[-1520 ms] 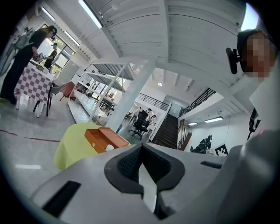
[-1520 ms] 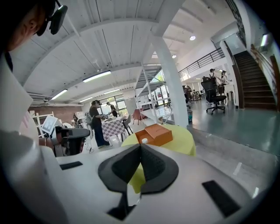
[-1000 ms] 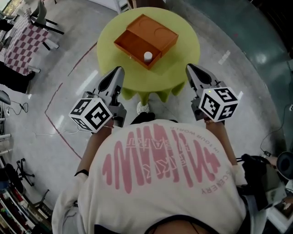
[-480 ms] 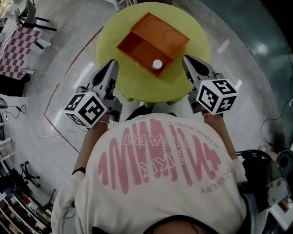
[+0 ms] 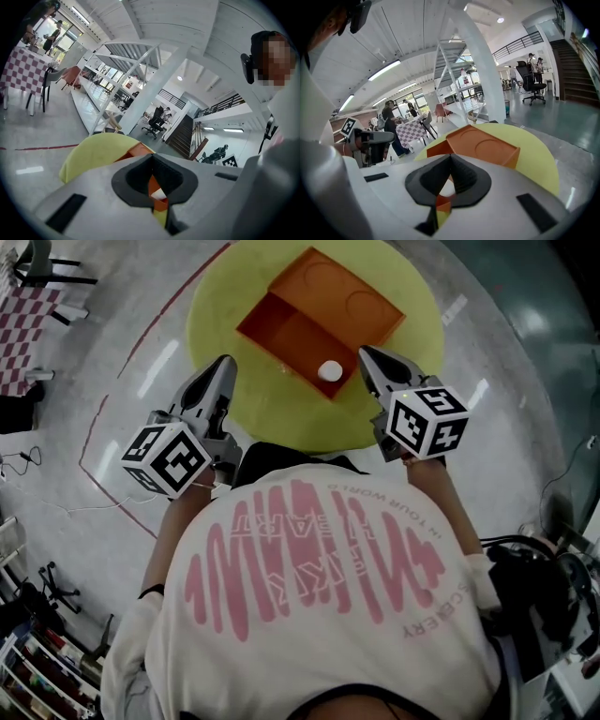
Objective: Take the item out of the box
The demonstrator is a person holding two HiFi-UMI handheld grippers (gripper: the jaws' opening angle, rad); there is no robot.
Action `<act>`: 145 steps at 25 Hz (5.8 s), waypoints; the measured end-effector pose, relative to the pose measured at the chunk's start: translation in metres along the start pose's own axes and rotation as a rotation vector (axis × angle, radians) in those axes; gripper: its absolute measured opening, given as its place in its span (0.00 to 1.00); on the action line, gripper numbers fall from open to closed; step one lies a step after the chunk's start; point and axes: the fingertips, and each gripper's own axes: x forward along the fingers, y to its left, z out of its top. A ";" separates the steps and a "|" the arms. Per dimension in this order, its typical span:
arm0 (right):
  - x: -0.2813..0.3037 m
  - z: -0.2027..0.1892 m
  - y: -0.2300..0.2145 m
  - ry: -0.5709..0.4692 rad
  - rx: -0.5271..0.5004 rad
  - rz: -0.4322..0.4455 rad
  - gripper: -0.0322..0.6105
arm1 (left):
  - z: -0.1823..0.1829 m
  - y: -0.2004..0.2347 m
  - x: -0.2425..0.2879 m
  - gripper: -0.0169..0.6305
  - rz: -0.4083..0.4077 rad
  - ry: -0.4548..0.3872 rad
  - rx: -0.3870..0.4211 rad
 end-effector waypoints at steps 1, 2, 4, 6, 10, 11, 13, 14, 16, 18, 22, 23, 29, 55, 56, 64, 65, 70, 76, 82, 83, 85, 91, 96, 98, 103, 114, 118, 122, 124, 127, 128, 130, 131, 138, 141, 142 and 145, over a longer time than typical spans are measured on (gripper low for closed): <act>0.008 -0.003 -0.001 0.016 0.001 0.001 0.06 | -0.001 0.006 0.003 0.04 0.003 0.007 -0.006; 0.014 -0.007 -0.001 0.031 0.002 0.001 0.06 | -0.002 0.011 0.004 0.04 0.005 0.012 -0.012; 0.017 -0.016 0.001 0.060 0.006 0.003 0.06 | -0.008 0.014 0.002 0.04 0.007 0.022 -0.025; 0.017 -0.027 0.005 0.087 0.006 0.003 0.06 | -0.015 0.016 -0.001 0.04 0.008 0.032 -0.036; 0.026 -0.044 0.006 0.144 0.007 -0.006 0.06 | -0.023 0.023 0.000 0.04 0.004 0.047 -0.053; 0.026 -0.047 0.006 0.157 0.008 -0.008 0.06 | -0.025 0.023 0.000 0.04 0.002 0.052 -0.056; 0.027 -0.048 0.007 0.179 0.010 -0.005 0.06 | -0.025 0.022 0.000 0.04 -0.001 0.061 -0.062; 0.027 -0.048 0.009 0.188 0.010 -0.001 0.06 | -0.024 0.023 -0.001 0.04 -0.002 0.065 -0.066; 0.030 -0.047 0.012 0.200 0.015 0.006 0.06 | -0.023 0.026 -0.002 0.04 -0.002 0.072 -0.073; 0.033 -0.049 0.014 0.200 0.026 0.012 0.06 | -0.024 0.030 -0.002 0.04 -0.002 0.074 -0.077; 0.038 -0.059 0.020 0.231 0.040 0.048 0.31 | -0.023 0.034 -0.003 0.04 0.001 0.077 -0.078; 0.039 -0.061 0.022 0.243 0.036 0.054 0.31 | -0.023 0.035 -0.004 0.04 0.003 0.077 -0.079; 0.043 -0.073 0.027 0.313 -0.061 0.053 0.36 | -0.028 0.039 -0.011 0.04 0.013 0.078 -0.093; 0.053 -0.096 0.025 0.454 -0.235 0.025 0.30 | -0.036 0.050 -0.022 0.04 0.035 0.038 -0.145; 0.053 -0.097 0.025 0.455 -0.235 0.024 0.30 | -0.036 0.049 -0.022 0.04 0.036 0.035 -0.145; 0.054 -0.098 0.025 0.476 -0.255 0.030 0.29 | -0.034 0.052 -0.028 0.04 0.045 0.011 -0.155; 0.055 -0.099 0.026 0.478 -0.259 0.029 0.29 | -0.033 0.053 -0.030 0.04 0.046 0.008 -0.156; 0.055 -0.102 0.023 0.486 -0.261 0.036 0.28 | -0.030 0.052 -0.029 0.04 0.046 -0.009 -0.149; 0.055 -0.102 0.021 0.501 -0.253 0.039 0.27 | -0.026 0.051 -0.026 0.04 0.039 -0.015 -0.150; 0.057 -0.108 0.023 0.509 -0.272 0.055 0.26 | -0.024 0.052 -0.023 0.04 0.032 -0.026 -0.141; 0.058 -0.108 0.024 0.507 -0.270 0.057 0.26 | -0.023 0.051 -0.023 0.04 0.031 -0.029 -0.138; 0.059 -0.107 0.025 0.497 -0.260 0.061 0.26 | -0.021 0.050 -0.022 0.04 0.029 -0.035 -0.134; 0.057 -0.092 0.025 0.453 -0.232 0.051 0.26 | -0.010 0.038 -0.023 0.04 -0.006 -0.058 -0.116; 0.050 -0.075 0.029 0.410 -0.159 0.055 0.26 | 0.008 0.028 -0.027 0.04 -0.030 -0.081 -0.094; 0.050 -0.068 0.025 0.386 -0.120 0.059 0.26 | 0.011 0.024 -0.022 0.04 -0.040 -0.081 -0.080; 0.030 -0.051 0.022 0.301 -0.081 0.055 0.26 | 0.007 0.000 -0.023 0.04 -0.051 -0.063 -0.025; 0.005 0.042 0.022 0.002 -0.002 0.062 0.26 | 0.028 -0.019 -0.008 0.04 -0.036 -0.067 0.039; -0.011 0.098 0.017 -0.101 0.010 0.075 0.26 | 0.055 -0.034 0.008 0.04 -0.029 -0.090 0.055; -0.035 0.138 0.034 -0.195 -0.002 0.090 0.26 | 0.077 -0.048 0.001 0.04 -0.033 -0.120 0.083; -0.044 0.149 0.040 -0.236 -0.008 0.103 0.26 | 0.080 -0.050 -0.001 0.04 -0.035 -0.133 0.090; -0.050 0.156 0.044 -0.290 -0.017 0.125 0.26 | 0.080 -0.051 0.001 0.04 -0.037 -0.147 0.107; -0.051 0.157 0.045 -0.306 -0.019 0.134 0.26 | 0.079 -0.051 0.002 0.04 -0.036 -0.153 0.114; -0.055 0.161 0.047 -0.334 -0.029 0.150 0.26 | 0.080 -0.052 0.002 0.04 -0.030 -0.174 0.124; -0.058 0.162 0.050 -0.347 -0.038 0.157 0.26 | 0.082 -0.054 0.001 0.04 -0.027 -0.186 0.129; -0.094 0.180 0.061 -0.429 -0.084 0.212 0.26 | 0.089 -0.081 -0.007 0.04 -0.014 -0.241 0.161; -0.122 0.182 0.047 -0.425 -0.084 0.234 0.26 | 0.082 -0.117 -0.004 0.04 -0.005 -0.253 0.156; -0.130 0.183 0.043 -0.425 -0.082 0.241 0.26 | 0.080 -0.128 -0.004 0.04 -0.007 -0.256 0.154; -0.145 0.183 0.035 -0.426 -0.093 0.252 0.26 | 0.071 -0.151 -0.005 0.04 -0.008 -0.264 0.156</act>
